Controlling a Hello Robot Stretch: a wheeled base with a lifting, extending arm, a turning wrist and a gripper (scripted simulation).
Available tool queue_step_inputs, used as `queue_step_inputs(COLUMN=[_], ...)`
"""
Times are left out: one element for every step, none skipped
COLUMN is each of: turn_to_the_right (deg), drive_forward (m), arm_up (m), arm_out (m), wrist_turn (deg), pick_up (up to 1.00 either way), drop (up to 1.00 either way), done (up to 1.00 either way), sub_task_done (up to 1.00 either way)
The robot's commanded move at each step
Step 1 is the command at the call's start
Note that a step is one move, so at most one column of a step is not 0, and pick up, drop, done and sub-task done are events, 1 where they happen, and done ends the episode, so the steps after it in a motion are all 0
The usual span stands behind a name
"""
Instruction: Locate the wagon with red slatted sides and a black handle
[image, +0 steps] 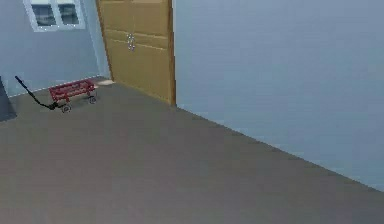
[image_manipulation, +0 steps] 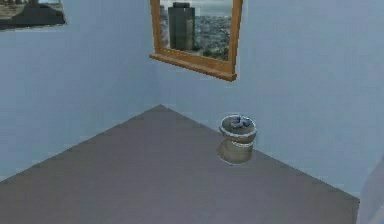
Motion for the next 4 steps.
queue_step_inputs(turn_to_the_right=[-45.0,-3.0,45.0,18.0], drive_forward=[0.00,0.00,0.00,0.00], arm_up=[0.00,0.00,0.00,0.00], arm_out=[0.00,0.00,0.00,0.00], wrist_turn=[0.0,0.0,0.0,0.0], pick_up=[0.00,0.00,0.00,0.00], drop=[0.00,0.00,0.00,0.00], done=[0.00,0.00,0.00,0.00], sub_task_done=[0.00,0.00,0.00,0.00])
